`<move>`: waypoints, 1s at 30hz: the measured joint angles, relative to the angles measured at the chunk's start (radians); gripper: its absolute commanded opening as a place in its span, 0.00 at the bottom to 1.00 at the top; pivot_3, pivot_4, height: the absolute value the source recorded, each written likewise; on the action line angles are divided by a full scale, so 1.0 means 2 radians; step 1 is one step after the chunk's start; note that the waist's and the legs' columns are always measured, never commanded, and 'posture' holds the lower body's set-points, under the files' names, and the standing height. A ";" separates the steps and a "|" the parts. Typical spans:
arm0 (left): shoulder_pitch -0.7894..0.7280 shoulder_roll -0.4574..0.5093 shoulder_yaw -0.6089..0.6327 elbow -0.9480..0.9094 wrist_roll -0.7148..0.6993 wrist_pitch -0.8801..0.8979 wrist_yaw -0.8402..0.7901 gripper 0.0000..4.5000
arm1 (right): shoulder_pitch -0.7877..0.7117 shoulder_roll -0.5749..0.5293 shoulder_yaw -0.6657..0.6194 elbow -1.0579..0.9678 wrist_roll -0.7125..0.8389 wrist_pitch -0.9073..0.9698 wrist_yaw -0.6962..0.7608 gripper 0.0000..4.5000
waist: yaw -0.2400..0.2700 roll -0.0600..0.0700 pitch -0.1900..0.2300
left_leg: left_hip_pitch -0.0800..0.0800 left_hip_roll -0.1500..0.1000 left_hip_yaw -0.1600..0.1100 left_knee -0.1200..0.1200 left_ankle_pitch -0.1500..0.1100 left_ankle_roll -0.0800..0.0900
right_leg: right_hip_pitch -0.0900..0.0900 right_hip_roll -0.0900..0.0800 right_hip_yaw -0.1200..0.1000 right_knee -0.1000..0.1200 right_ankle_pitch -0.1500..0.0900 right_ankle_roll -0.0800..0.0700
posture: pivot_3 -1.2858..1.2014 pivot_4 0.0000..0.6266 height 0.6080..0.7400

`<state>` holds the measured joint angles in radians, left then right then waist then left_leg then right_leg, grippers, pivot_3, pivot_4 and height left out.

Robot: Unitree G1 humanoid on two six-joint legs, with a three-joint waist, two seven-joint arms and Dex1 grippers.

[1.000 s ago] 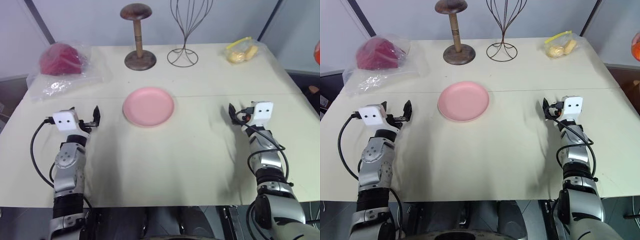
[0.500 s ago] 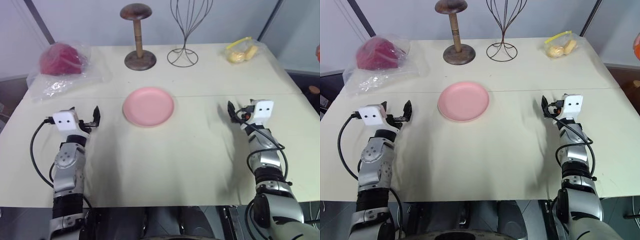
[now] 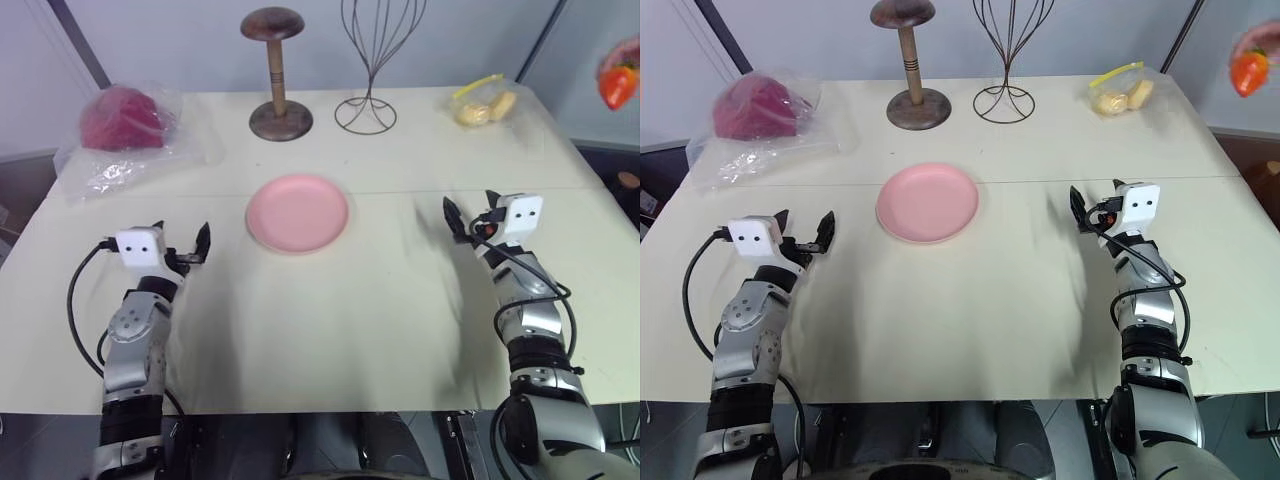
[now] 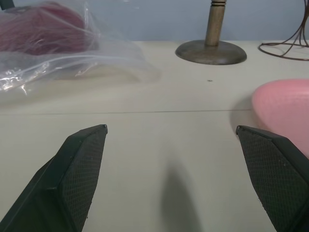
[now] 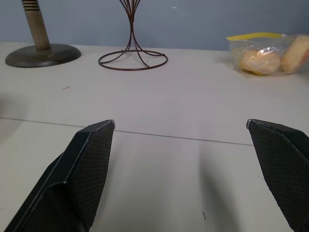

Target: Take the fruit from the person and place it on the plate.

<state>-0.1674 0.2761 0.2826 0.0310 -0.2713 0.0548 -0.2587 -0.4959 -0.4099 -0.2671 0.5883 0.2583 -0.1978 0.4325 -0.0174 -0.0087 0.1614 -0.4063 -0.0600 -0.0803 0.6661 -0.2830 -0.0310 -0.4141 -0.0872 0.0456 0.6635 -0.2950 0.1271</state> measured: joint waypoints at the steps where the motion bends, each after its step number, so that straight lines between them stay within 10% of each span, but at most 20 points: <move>1: -0.001 0.000 0.000 0.000 0.000 0.000 0.000 0.99 | 0.000 0.000 0.000 0.000 0.000 0.001 -0.001 1.00 | 0.000 0.000 0.000 | 0.000 0.000 0.000 0.000 0.000 0.000 | 0.000 0.000 0.000 0.000 0.000 0.000 | 0.52 0.24 1.00; 12: -0.024 0.082 0.003 -0.056 -0.051 0.069 -0.077 0.99 | 0.006 -0.001 0.000 -0.019 0.000 0.012 0.003 1.00 | 0.000 0.000 0.000 | 0.000 0.000 0.000 0.000 0.000 0.000 | 0.000 0.000 0.000 0.000 0.000 0.000 | 0.52 0.24 1.00; 21: -0.058 0.224 -0.014 -0.199 -0.235 0.265 -0.239 0.99 | 0.006 -0.001 -0.001 -0.019 0.000 0.015 0.003 1.00 | -0.003 0.000 0.000 | 0.000 0.000 0.000 0.000 0.000 0.000 | 0.000 0.000 0.000 0.000 0.000 0.000 | 0.52 0.24 1.00; 30: -0.103 0.233 -0.019 -0.206 -0.265 0.304 -0.250 0.99 | 0.033 -0.033 0.013 -0.088 0.004 0.062 0.039 1.00 | -0.001 0.001 0.000 | 0.000 0.000 0.000 0.000 0.000 0.000 | 0.000 0.000 0.000 0.000 0.000 0.000 | 0.52 0.24 1.00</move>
<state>-0.3730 0.7417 0.2449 -0.3807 -0.8014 0.6618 -0.7593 -0.4296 -0.4765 -0.2419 0.4127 0.2661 -0.0748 0.5107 -0.0192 -0.0072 0.1619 -0.4057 -0.0595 -0.0805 0.6657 -0.2830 -0.0309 -0.4135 -0.0865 0.0459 0.6634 -0.2951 0.1270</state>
